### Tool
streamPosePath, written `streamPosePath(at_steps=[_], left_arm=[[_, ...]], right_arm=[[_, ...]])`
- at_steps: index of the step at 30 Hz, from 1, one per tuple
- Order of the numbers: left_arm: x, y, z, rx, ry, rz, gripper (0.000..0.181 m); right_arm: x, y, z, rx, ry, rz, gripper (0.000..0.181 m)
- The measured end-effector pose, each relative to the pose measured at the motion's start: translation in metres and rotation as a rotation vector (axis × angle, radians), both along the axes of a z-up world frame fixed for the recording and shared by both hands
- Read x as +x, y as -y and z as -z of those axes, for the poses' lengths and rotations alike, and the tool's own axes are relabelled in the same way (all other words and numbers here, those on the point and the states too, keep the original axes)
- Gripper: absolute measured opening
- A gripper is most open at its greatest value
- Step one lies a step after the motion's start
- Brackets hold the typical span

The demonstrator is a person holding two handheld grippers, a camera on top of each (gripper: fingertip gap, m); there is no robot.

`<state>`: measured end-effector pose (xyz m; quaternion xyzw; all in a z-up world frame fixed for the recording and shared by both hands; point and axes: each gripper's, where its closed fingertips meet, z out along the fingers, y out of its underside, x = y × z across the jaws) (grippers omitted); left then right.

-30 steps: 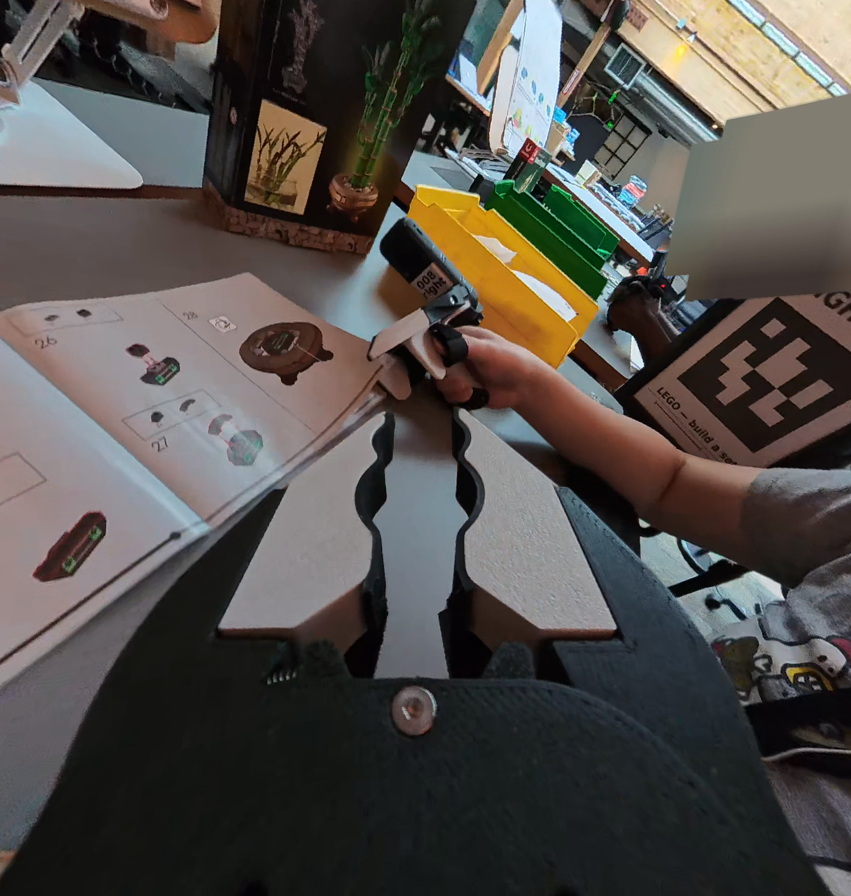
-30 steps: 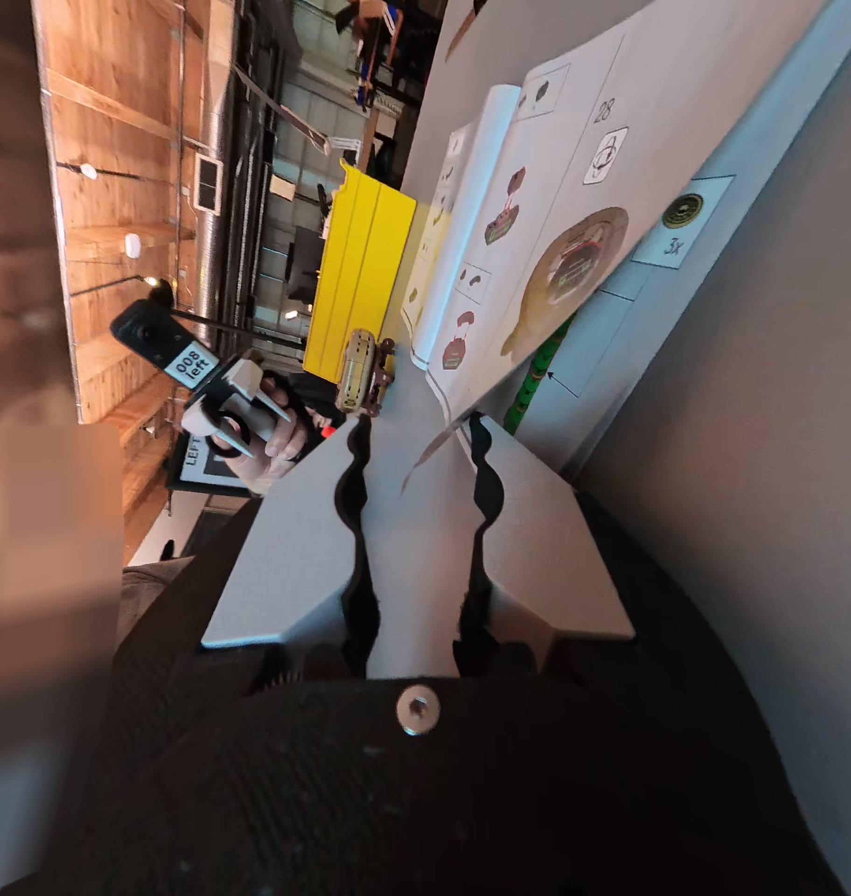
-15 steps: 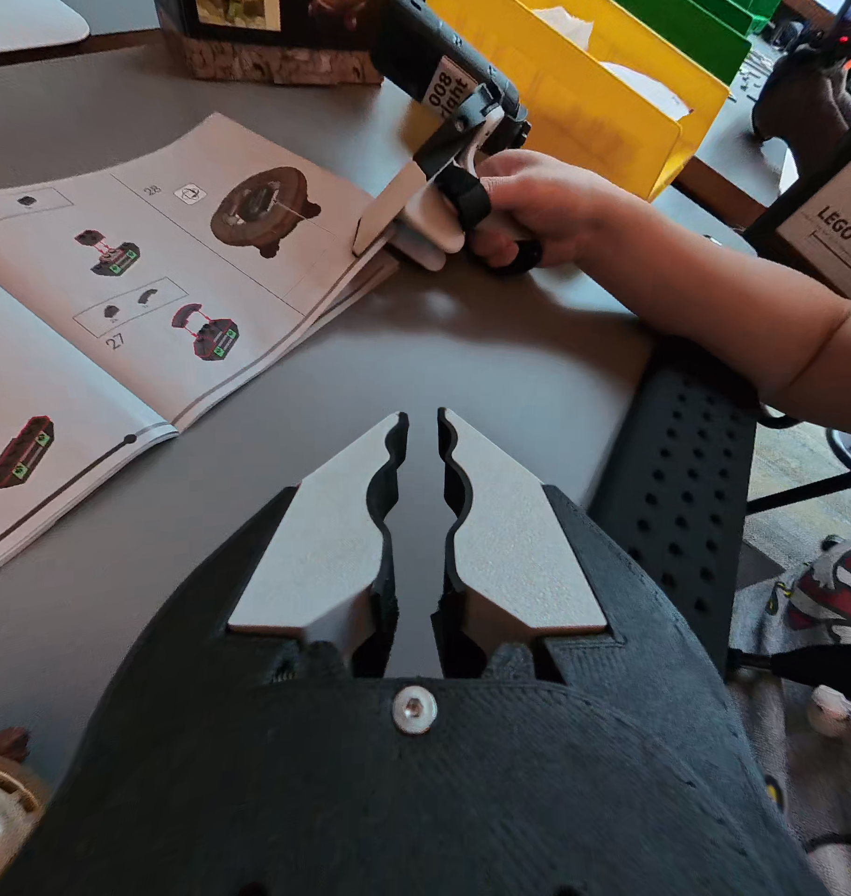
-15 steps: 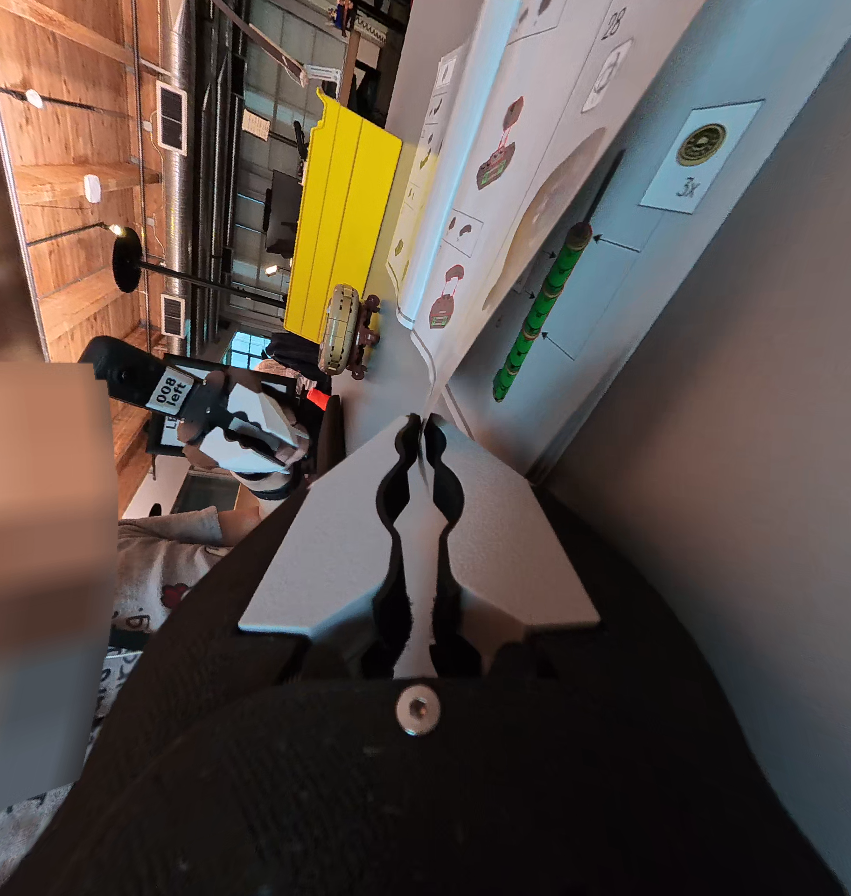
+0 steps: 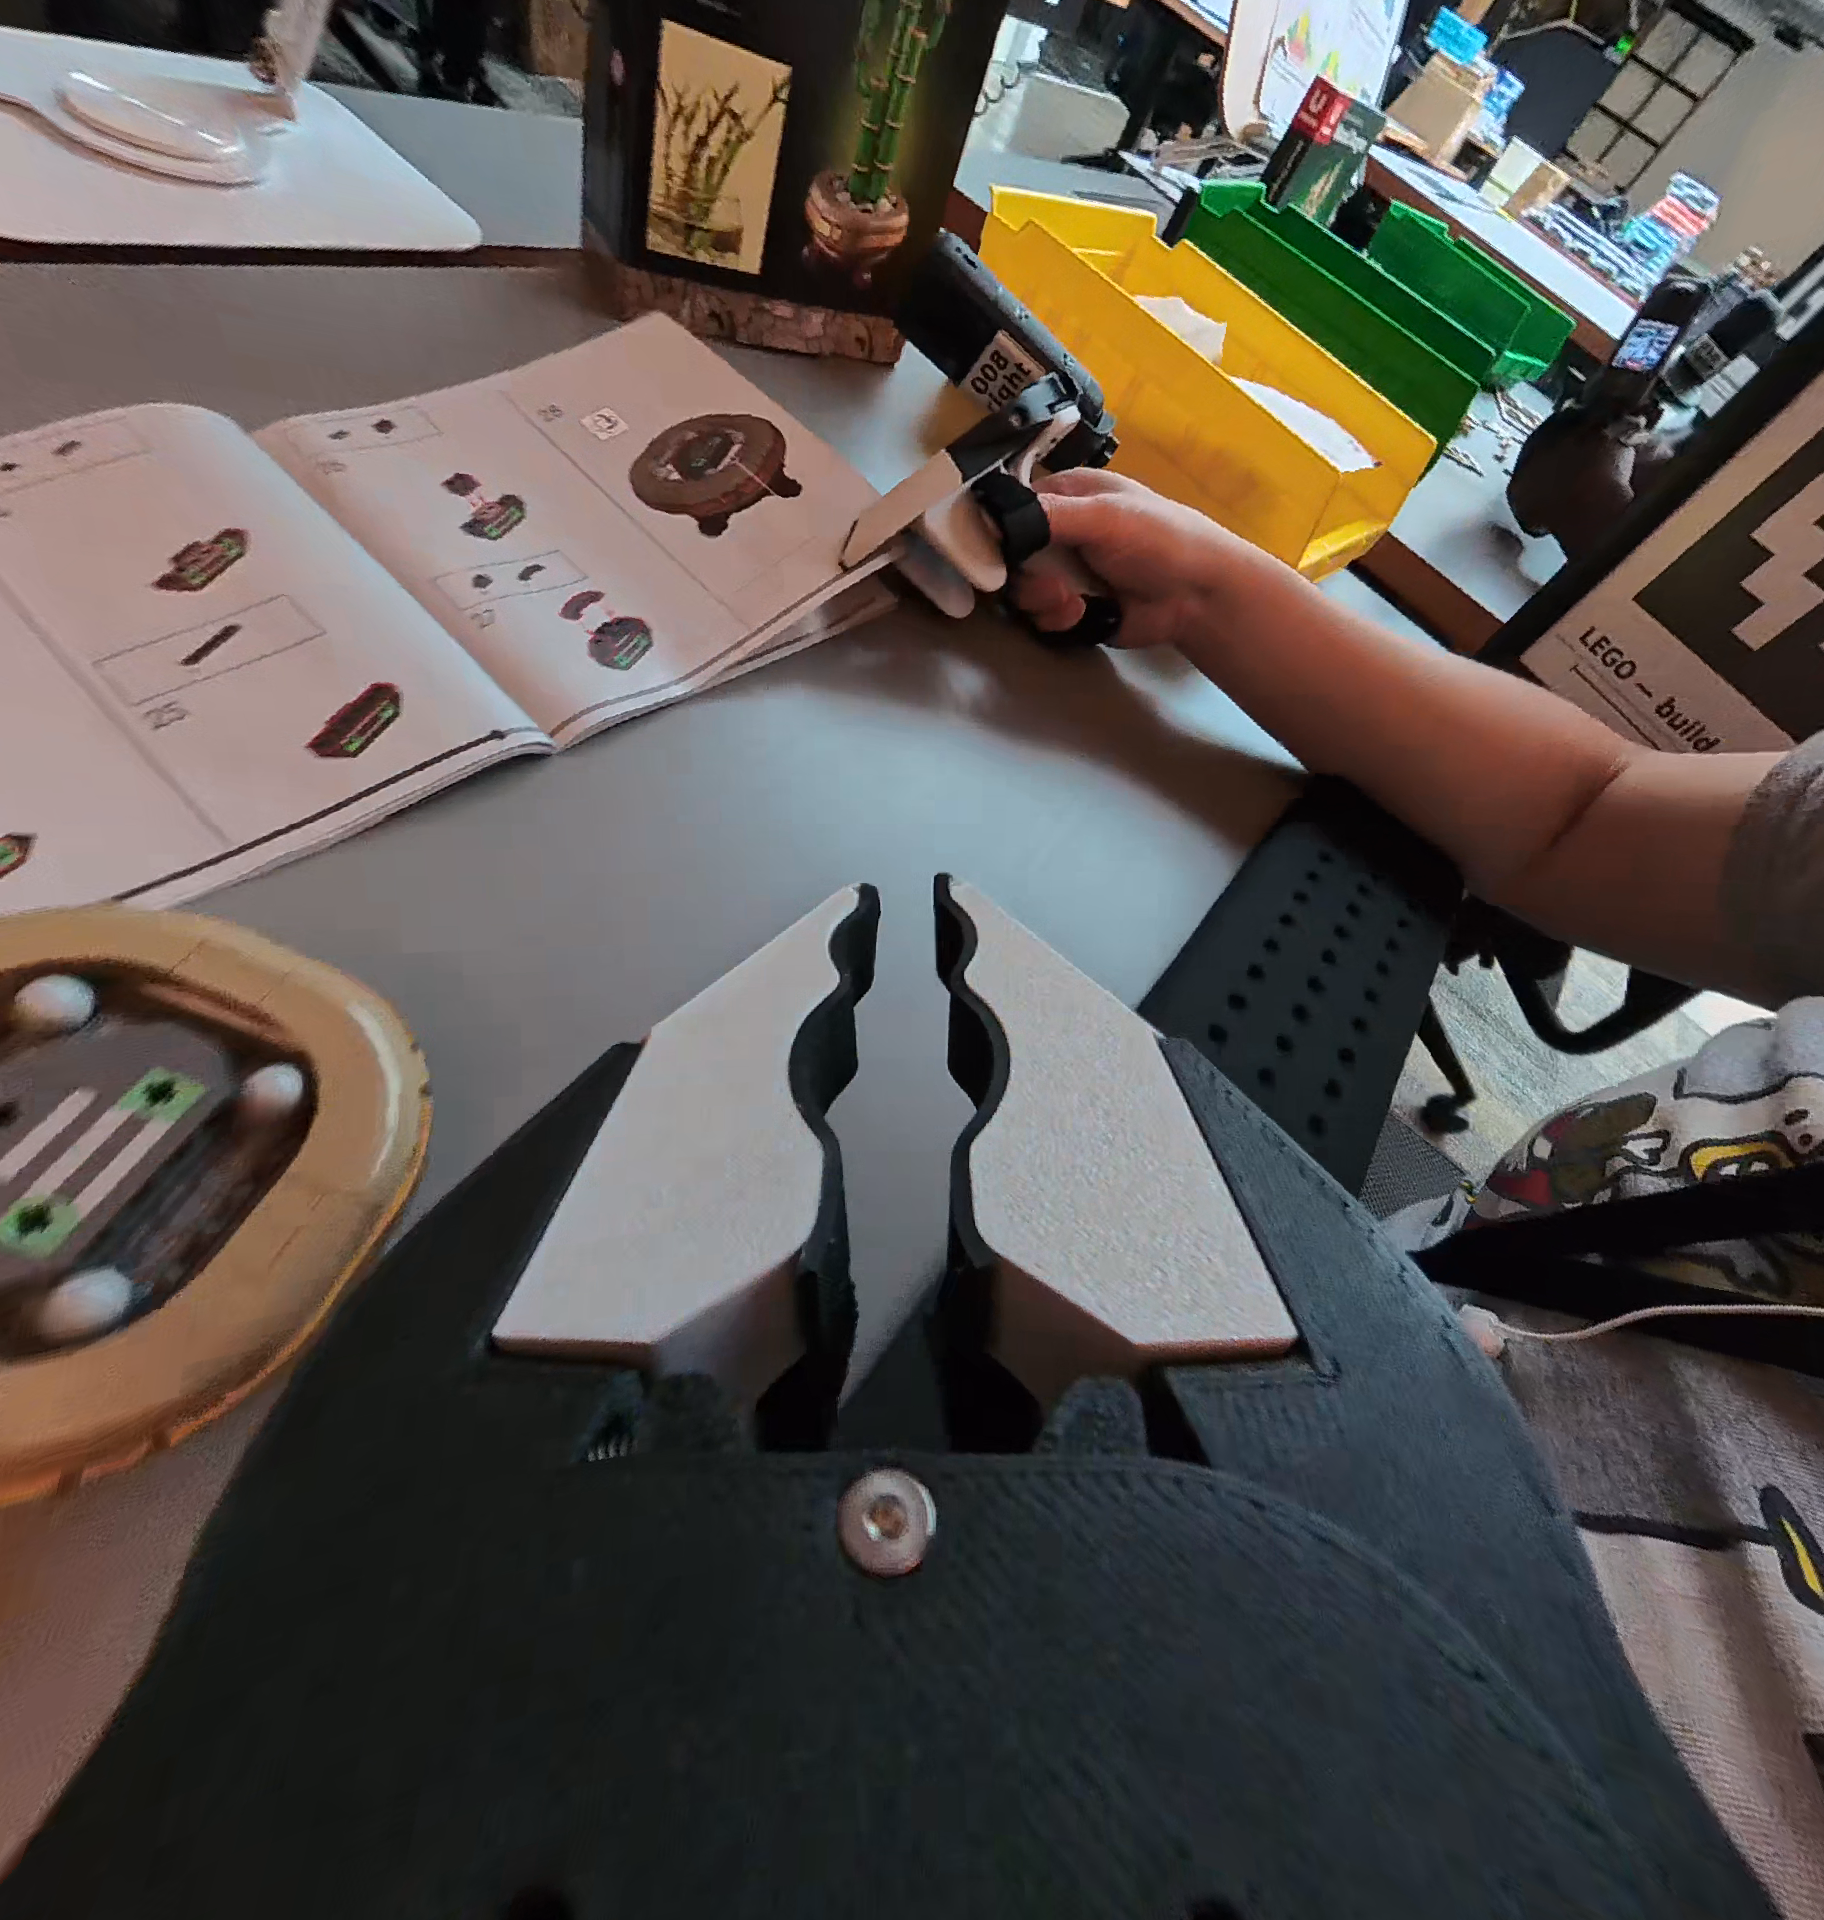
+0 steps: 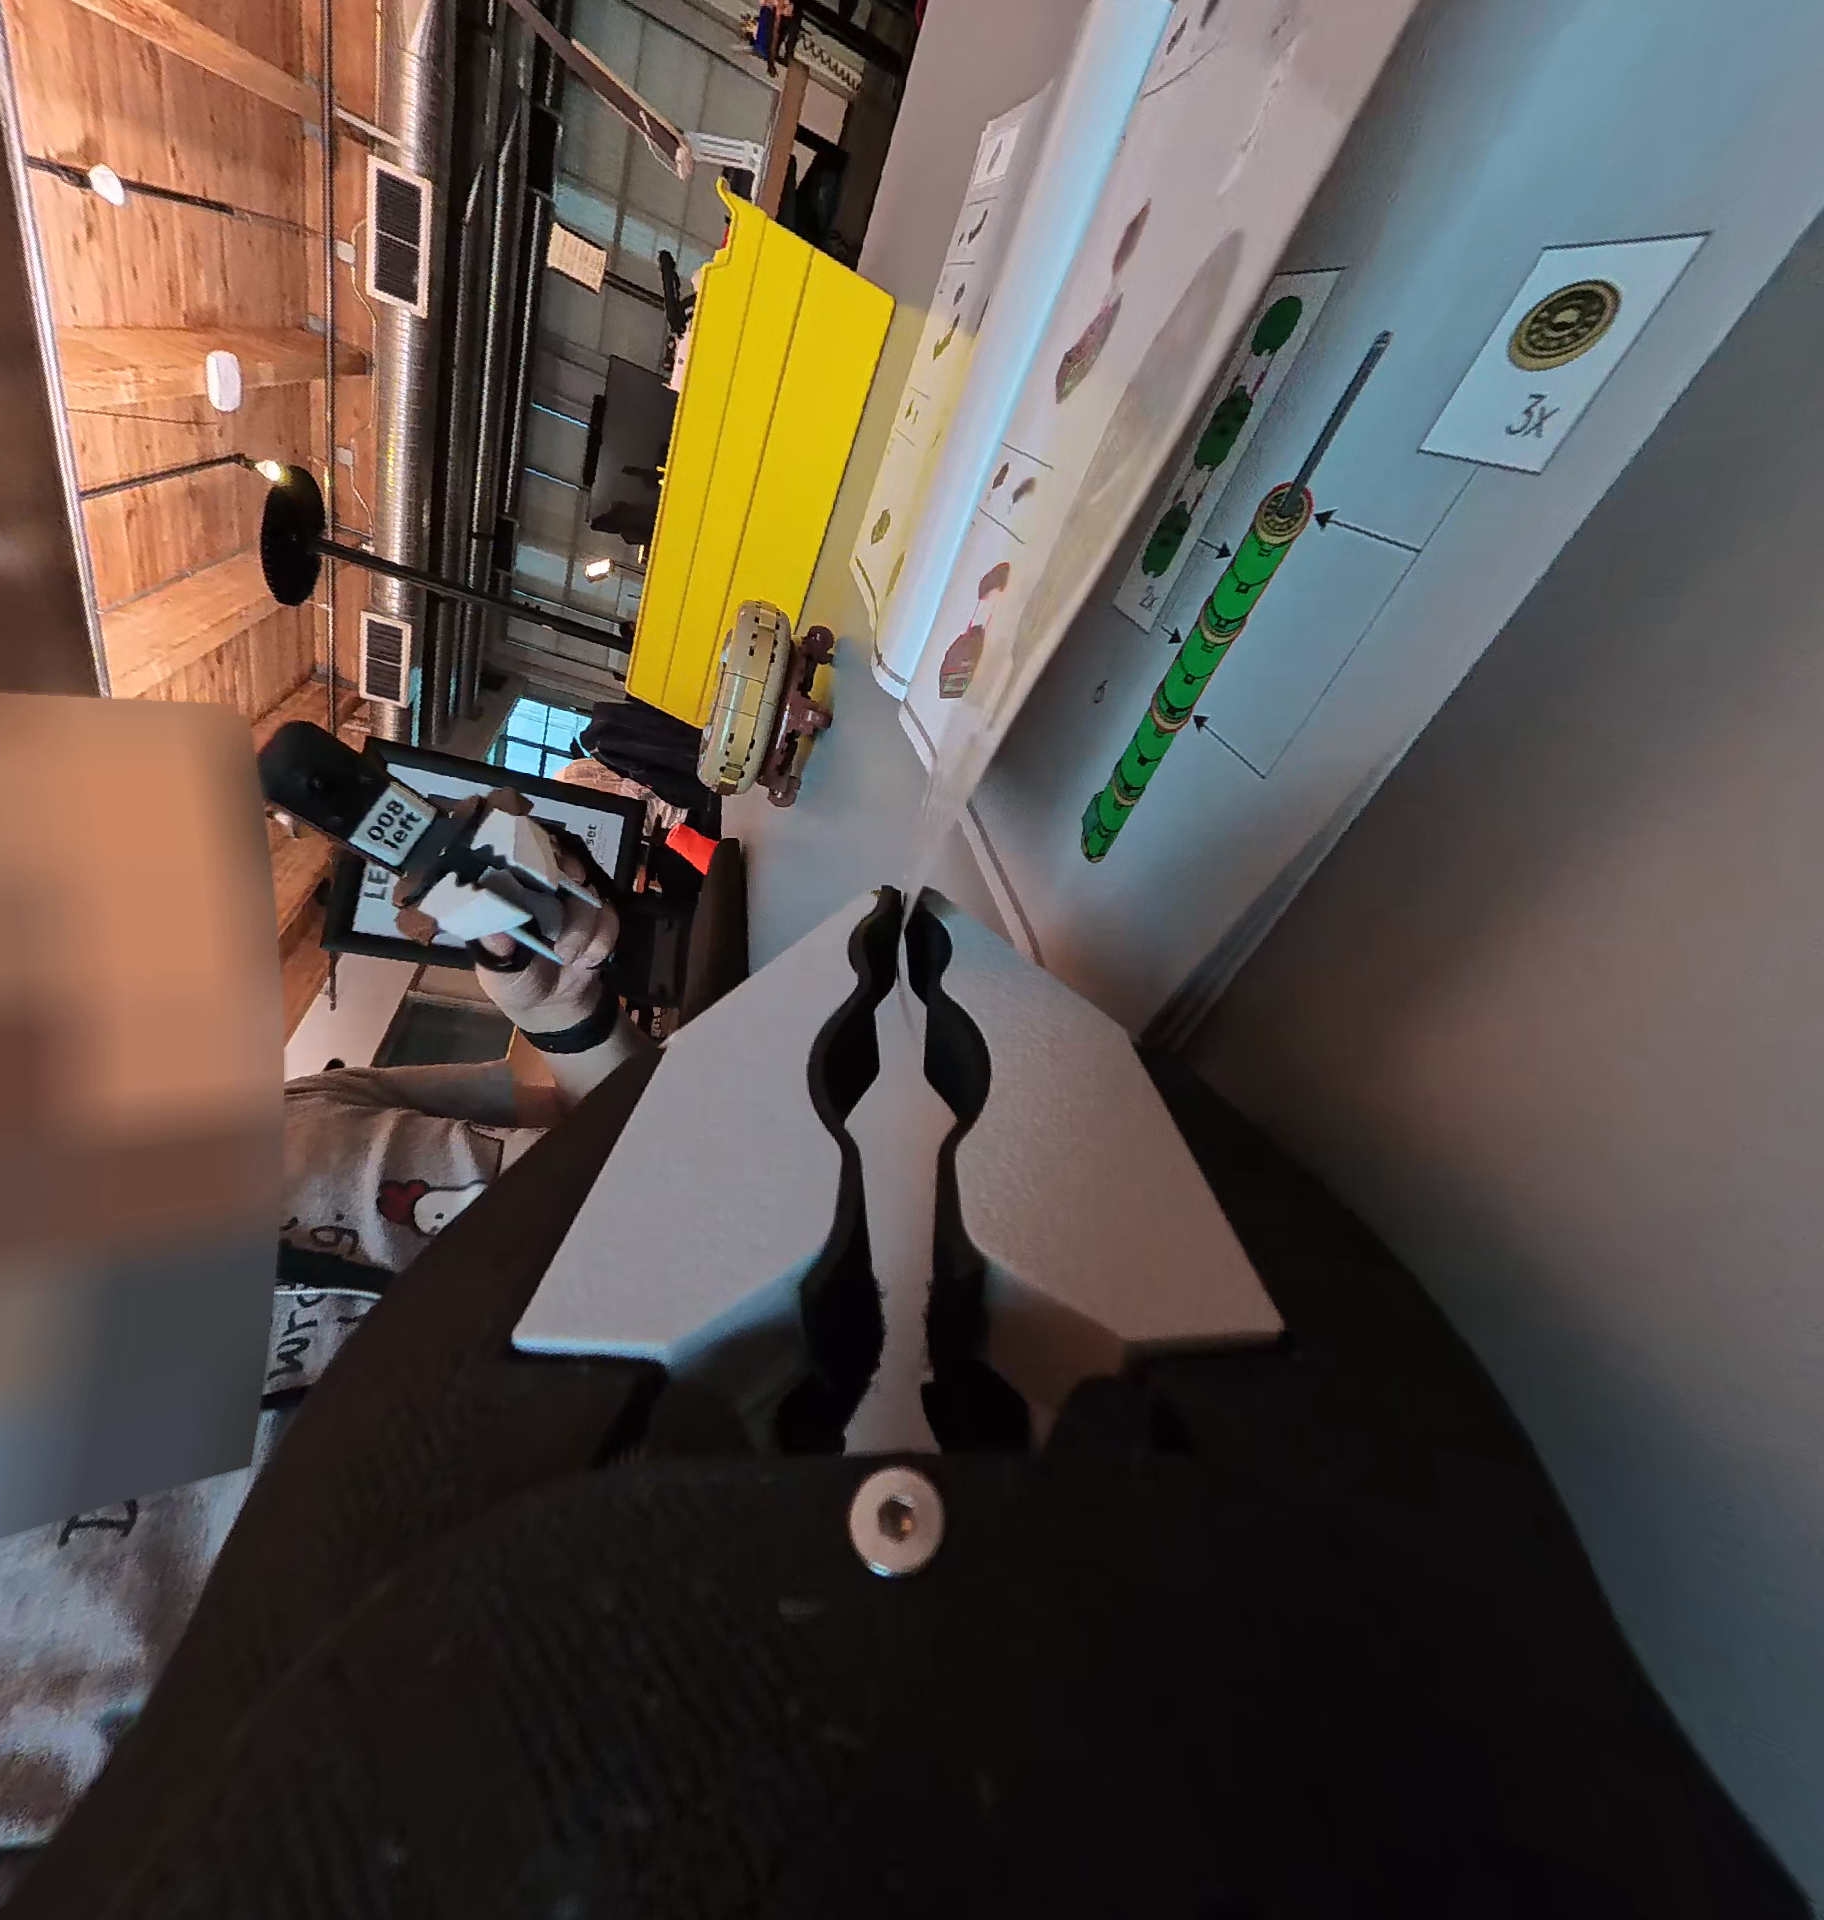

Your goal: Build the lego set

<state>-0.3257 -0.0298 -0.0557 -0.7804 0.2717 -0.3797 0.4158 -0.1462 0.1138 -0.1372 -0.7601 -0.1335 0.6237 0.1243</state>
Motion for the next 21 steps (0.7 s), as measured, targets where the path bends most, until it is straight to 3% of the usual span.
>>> streamPosePath(at_steps=[14,21], left_arm=[[-0.071,0.027,-0.011,0.03,0.071,-0.087,0.008],[-0.102,0.041,-0.016,0.042,0.119,-0.106,0.009]], right_arm=[[-0.004,0.003,0.007,0.058,0.117,0.002,0.0],[-0.031,0.0,-0.024,0.094,0.141,-0.007,0.0]])
